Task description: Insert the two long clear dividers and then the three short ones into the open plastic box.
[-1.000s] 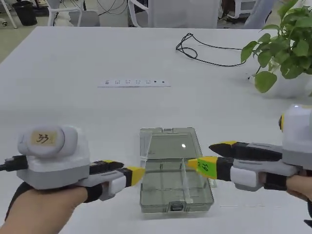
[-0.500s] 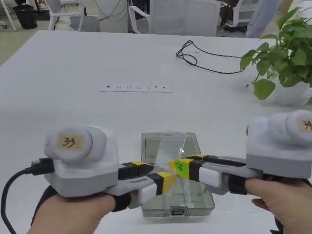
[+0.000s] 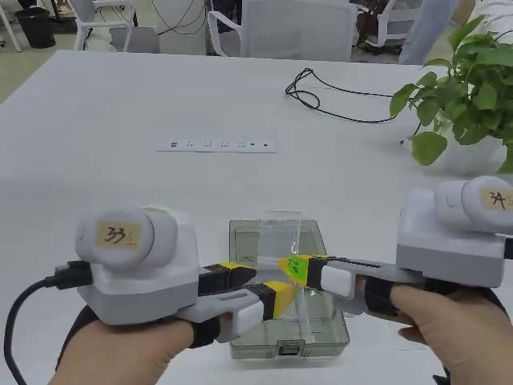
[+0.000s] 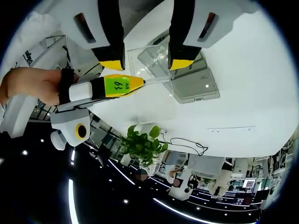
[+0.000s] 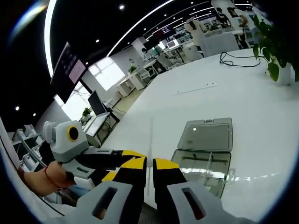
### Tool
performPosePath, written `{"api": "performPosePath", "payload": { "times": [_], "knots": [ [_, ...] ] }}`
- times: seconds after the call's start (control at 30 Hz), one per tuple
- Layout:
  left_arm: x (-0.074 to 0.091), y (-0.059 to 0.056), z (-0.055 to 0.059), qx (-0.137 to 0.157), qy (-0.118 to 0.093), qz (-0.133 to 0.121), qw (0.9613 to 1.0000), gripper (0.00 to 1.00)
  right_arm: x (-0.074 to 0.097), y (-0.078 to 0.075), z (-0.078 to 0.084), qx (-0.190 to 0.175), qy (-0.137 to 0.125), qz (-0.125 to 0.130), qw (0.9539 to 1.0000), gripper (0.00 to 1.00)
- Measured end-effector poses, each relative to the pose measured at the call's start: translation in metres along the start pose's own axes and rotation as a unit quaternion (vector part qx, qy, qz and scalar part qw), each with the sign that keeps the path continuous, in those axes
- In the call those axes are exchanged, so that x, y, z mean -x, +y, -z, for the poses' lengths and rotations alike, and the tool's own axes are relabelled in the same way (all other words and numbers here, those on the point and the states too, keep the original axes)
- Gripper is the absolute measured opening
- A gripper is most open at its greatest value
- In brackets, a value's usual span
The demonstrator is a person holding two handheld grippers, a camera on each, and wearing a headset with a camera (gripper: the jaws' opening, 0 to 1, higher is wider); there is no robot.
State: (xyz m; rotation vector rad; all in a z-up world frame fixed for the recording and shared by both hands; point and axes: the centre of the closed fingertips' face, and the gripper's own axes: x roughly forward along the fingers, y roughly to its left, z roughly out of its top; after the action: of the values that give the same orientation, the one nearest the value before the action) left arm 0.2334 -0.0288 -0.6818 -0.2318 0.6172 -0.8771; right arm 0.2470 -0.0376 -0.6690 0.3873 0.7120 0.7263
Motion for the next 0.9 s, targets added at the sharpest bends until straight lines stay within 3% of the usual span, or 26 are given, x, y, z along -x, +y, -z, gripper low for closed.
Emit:
{"api": "performPosePath", "payload": {
  "times": [0.27, 0.37, 0.57, 0.73, 0.8, 0.9],
  "knots": [
    [0.011, 0.003, 0.008, -0.040, 0.004, 0.019, 0.9990, 0.47, 0.002, -0.008, -0.014, -0.019, 0.005, 0.015, 0.9997, 0.07],
    [0.015, 0.005, 0.011, -0.058, 0.006, 0.027, 0.9979, 0.51, 0.001, -0.012, -0.014, -0.023, 0.018, 0.024, 0.9993, 0.07],
    [0.024, 0.014, 0.024, -0.092, 0.018, 0.040, 0.9948, 0.60, -0.009, -0.019, -0.007, -0.036, 0.070, 0.042, 0.9960, 0.07],
    [0.031, 0.022, 0.032, -0.114, 0.027, 0.047, 0.9920, 0.68, -0.019, -0.029, 0.007, -0.045, 0.127, 0.074, 0.9881, 0.07],
    [0.034, 0.025, 0.037, -0.123, 0.033, 0.051, 0.9905, 0.70, -0.025, -0.044, 0.006, -0.053, 0.144, 0.088, 0.9842, 0.07],
    [0.037, 0.029, 0.041, -0.134, 0.038, 0.057, 0.9886, 0.74, -0.030, -0.046, 0.011, -0.062, 0.170, 0.104, 0.9781, 0.07]
  ]
}}
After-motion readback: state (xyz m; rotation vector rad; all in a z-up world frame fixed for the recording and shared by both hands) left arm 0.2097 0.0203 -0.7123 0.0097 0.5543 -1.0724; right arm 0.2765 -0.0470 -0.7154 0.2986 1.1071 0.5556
